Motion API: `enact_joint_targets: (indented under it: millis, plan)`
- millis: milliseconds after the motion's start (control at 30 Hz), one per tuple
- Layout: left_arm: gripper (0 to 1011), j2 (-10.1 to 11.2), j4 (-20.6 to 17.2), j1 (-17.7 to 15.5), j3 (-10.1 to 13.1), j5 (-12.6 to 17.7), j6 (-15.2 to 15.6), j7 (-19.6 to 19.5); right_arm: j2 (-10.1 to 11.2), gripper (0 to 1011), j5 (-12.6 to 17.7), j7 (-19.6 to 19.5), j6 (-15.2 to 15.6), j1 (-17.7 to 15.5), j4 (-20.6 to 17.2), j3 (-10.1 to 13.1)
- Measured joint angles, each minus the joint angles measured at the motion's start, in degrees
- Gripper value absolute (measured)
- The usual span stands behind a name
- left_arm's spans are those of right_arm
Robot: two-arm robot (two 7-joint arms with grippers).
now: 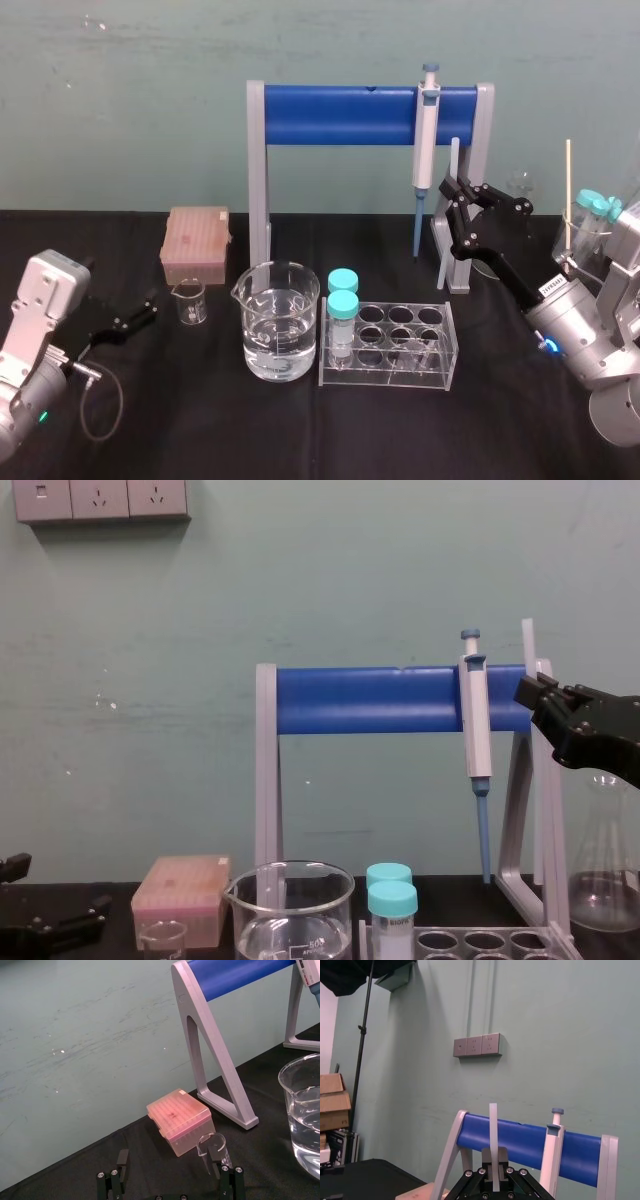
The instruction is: Pick up the stirring rod with one hand, then place it down.
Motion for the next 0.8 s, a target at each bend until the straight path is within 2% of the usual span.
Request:
enact_joint_targets:
  millis: [800]
  plan:
    - [1000,0.00,0.00,0.00,0.00,0.00,0.00,0.00,0.00,62,0.00,0.00,0.00,0.00,0.00,0.00]
